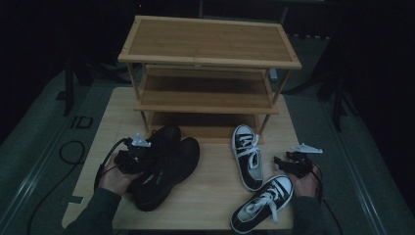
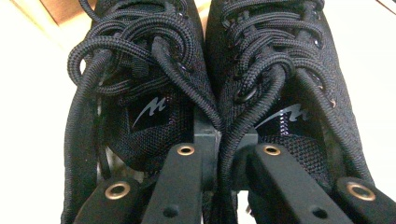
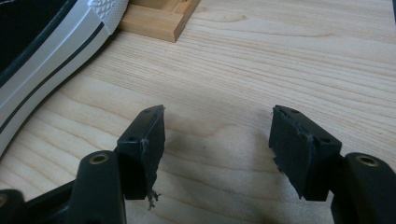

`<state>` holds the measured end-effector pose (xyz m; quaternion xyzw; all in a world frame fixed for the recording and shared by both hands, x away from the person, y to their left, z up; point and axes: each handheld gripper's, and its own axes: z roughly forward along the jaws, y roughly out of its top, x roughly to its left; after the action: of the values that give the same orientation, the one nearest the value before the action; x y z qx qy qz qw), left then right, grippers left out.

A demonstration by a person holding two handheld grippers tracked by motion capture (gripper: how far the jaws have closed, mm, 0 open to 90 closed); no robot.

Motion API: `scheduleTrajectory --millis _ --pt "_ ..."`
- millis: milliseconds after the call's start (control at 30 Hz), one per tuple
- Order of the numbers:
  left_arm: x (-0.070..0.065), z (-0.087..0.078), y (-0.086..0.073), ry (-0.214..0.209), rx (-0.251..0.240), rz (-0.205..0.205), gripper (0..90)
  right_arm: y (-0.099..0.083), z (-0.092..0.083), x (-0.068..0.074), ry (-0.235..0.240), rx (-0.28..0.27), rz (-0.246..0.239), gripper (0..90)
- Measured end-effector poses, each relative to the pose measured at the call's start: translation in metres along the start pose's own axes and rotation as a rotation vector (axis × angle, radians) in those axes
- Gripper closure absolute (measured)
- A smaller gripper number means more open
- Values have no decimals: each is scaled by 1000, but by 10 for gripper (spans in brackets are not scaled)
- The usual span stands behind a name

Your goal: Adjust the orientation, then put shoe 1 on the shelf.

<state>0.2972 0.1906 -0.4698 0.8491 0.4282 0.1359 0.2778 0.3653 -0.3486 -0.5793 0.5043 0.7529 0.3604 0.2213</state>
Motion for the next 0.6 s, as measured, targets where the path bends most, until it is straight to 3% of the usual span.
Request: scheduleTrajectory --millis 600 --pt "-3 5 12 5 -4 -3 857 0 0 0 0 0 0 356"
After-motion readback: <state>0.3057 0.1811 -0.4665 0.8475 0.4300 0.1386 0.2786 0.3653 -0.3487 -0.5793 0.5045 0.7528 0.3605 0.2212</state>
